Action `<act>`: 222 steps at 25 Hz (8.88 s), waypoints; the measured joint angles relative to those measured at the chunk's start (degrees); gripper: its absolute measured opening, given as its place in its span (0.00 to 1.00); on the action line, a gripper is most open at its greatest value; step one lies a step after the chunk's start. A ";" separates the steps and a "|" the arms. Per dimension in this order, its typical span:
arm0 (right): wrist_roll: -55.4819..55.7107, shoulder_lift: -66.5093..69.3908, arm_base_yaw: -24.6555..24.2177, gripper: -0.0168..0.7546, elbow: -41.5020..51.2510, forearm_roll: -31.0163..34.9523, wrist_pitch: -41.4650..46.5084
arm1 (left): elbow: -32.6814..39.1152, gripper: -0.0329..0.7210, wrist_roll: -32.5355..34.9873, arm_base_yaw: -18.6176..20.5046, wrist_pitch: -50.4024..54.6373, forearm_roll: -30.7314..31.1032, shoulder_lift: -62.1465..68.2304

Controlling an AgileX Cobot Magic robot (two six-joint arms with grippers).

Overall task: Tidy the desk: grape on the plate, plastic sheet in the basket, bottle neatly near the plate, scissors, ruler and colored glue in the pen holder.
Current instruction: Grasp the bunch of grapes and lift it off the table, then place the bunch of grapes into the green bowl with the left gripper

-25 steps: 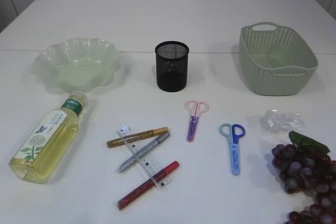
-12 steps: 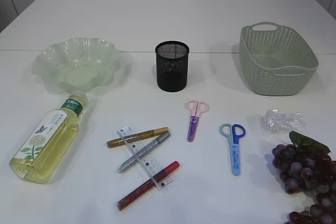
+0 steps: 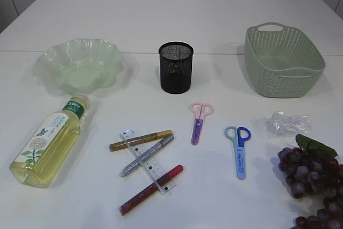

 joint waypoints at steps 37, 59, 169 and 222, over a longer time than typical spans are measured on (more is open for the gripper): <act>1.00 28.56 0.00 0.75 -1.11 -7.48 -15.14 | 0.00 0.58 0.00 0.00 -0.40 -0.23 0.00; 3.04 33.19 0.00 0.75 -1.19 -6.22 -20.53 | 0.00 0.58 0.00 0.00 -0.40 -0.90 0.00; -36.75 9.79 -0.14 0.16 -20.24 35.88 -1.11 | 0.00 0.58 51.17 0.00 -5.40 -32.68 31.32; -52.83 10.58 -0.14 0.15 -23.77 58.07 9.80 | -23.92 0.83 86.78 -34.45 -16.92 -73.25 78.32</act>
